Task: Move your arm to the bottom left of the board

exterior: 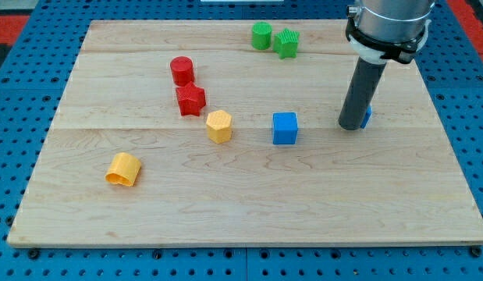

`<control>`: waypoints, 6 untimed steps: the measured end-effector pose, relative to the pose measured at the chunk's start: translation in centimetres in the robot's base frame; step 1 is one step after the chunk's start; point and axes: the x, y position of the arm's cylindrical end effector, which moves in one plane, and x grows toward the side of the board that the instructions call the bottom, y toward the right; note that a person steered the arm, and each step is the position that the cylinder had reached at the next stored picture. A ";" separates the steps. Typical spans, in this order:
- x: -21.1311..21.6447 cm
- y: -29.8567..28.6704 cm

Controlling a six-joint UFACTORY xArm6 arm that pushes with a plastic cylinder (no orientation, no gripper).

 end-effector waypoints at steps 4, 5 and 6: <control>16.7 -29.4; 13.0 -40.5; 11.2 -39.8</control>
